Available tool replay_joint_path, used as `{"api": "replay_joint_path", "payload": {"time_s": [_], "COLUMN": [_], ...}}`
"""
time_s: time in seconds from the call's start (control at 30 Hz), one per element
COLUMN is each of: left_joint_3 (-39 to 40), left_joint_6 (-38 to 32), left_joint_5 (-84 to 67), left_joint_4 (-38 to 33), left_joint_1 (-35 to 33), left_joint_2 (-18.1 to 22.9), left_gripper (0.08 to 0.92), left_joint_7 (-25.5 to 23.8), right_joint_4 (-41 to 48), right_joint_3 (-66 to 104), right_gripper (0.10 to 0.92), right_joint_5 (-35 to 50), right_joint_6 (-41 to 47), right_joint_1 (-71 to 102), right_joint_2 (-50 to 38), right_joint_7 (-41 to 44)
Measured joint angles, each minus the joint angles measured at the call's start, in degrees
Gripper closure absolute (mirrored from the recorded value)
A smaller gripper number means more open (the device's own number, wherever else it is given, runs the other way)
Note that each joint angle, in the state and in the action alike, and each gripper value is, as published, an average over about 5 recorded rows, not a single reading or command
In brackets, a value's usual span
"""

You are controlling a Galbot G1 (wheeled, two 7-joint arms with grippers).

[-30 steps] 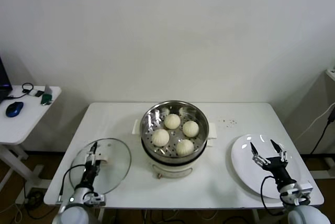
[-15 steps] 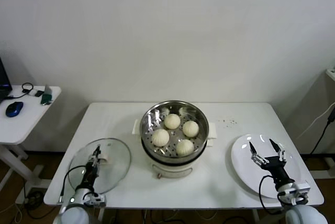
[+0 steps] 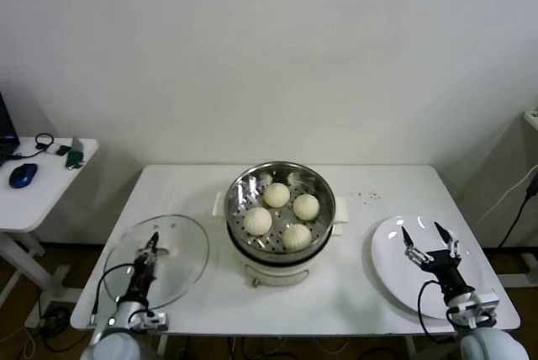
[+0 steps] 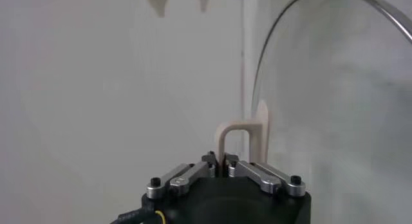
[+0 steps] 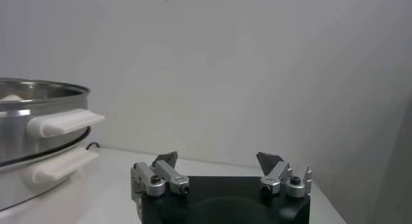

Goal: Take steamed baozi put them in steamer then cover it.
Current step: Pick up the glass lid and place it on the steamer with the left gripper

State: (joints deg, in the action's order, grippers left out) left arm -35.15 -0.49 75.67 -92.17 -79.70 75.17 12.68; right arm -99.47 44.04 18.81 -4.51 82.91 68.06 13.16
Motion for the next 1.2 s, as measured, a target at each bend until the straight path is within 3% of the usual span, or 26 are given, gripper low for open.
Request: {"api": "replay_joint_path", "payload": {"time_s": [0.33, 0.73, 1.0, 1.2], "left_joint_3": [-1.13, 0.23, 4.97, 13.02], "left_joint_6": [8.08, 19.88, 27.33, 33.41], "left_joint_5": [-0.13, -2.89, -6.45, -6.91], "left_joint_4": [-10.38, -25.47, -29.95, -31.08], "left_joint_1": [-4.63, -8.42, -4.07, 3.16], "left_joint_2": [-2.37, -8.39, -14.38, -16.00], "left_gripper": [0.853, 0.853, 0.853, 0.853], "left_joint_7": [0.67, -3.19, -7.08, -11.13], "right_joint_4": [1.21, 3.25, 5.08, 6.46], "right_joint_3": [-0.16, -2.40, -4.97, -6.71], "right_gripper": [0.203, 0.203, 0.203, 0.203], "right_joint_5": [-0.19, -1.47, -3.28, -4.93], "right_joint_6": [0.02, 0.37, 0.49, 0.43], "right_joint_1": [-1.06, -3.40, -5.83, -7.66], "right_joint_2": [-1.62, -2.87, -2.26, -1.16], "right_joint_7": [0.01, -0.34, -0.81, -1.03]}}
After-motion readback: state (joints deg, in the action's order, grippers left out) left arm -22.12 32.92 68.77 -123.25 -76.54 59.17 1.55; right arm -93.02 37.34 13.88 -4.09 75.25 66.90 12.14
